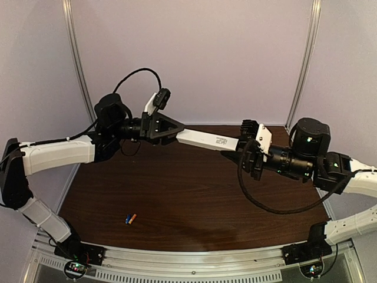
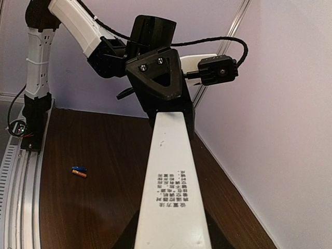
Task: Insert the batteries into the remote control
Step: Remove the battery cover from the remote control.
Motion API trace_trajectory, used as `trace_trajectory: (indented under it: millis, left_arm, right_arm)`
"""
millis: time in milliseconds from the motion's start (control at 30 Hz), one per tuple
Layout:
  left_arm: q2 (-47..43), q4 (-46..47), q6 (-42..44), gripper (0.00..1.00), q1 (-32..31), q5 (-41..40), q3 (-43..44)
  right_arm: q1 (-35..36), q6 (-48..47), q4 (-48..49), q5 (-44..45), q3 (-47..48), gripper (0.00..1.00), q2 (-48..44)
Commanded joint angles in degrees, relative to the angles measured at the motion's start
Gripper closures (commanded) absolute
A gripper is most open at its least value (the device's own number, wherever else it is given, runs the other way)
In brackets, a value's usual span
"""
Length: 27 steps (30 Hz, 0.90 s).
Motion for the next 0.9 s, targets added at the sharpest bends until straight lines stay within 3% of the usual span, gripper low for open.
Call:
trace_trajectory:
  millis: [0, 400, 500, 700, 867]
  left_arm:
    - [1.54, 2.83, -1.12, 0.46, -0.61, 2.52, 2.73]
    - [2.92, 6.08, -3.38, 0.58, -1.84, 4.29, 2.40]
    - [2.96, 6.38, -3.51, 0.65, -2.03, 4.81, 2.28]
    - [3.27, 4.26, -1.99, 0.90, -2.03, 5.68, 2.43]
    - [3.59, 4.78, -2.33, 1.00, -1.98, 6.10, 1.53]
  right_arm:
    - [-0.04, -0.63, 3.58, -1.02, 0.37, 1.00, 0.99]
    - [0.05, -2.73, 3.82, -0.36, 0.00, 1.00, 1.66]
    - [0.05, -3.28, 3.39, 0.05, 0.00, 1.00, 1.77]
    - [0.05, -5.49, 0.11, 1.61, 0.47, 0.82, 2.39]
    - [0.05, -5.98, -2.33, 2.40, 0.31, 0.67, 2.99]
